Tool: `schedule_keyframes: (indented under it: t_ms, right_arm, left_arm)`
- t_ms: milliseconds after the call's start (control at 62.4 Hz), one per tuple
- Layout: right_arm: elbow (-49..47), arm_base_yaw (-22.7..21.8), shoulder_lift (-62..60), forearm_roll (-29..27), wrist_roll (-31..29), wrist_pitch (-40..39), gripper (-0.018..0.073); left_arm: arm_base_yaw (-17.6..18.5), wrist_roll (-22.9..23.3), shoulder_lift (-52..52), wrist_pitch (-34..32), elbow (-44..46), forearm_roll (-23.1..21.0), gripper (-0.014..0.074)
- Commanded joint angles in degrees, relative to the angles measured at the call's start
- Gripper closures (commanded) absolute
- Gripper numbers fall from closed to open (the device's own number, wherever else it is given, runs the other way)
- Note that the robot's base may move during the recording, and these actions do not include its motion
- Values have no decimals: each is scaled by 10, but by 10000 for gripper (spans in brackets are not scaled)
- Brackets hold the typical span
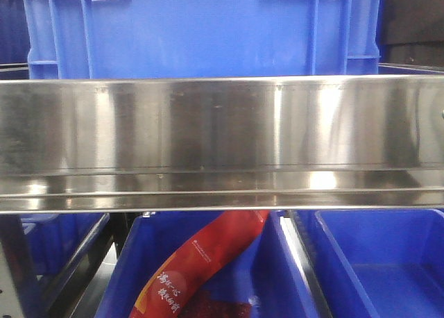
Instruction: Grab block from conveyor and place in blue bin
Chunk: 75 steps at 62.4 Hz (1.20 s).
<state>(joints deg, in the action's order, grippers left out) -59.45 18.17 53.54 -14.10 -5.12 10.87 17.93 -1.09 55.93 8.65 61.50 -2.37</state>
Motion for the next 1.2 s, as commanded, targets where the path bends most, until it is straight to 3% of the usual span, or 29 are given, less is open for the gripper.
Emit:
schedule_keyframes:
  t_ms: [0,160,369,529,641,817,914,1074,1186]
  right_arm:
    - [-41,37,56,-1,0,-14,713]
    - [-102,93,146,-1,0,-13,713]
    - [-124,112,218,-1,0,-10,705]
    - [-124,112,233,0,0,-10,545]
    - [-124,112,245,3,0,-17,403]
    - [-124,110,251,4,0,-20,185]
    - [-124,110,251,4,0,-19,104]
    - [-126,110,238,5,0,20,93]
    - [-126,110,210,14,0,51,118]
  left_arm:
    - [44,-2,36,-14,38,1,707]
    - [102,-2,102,-30,69,1,707]
    - [141,-2,172,-83,70,1,707]
    - [142,-2,204,-86,70,1,698]
    - [142,-2,217,-82,70,1,577]
    - [142,-2,221,-83,70,1,203]
    - [142,-2,221,-83,70,1,97]
    - [142,-2,219,-82,73,1,96]
    - [142,-2,205,-91,79,1,165]
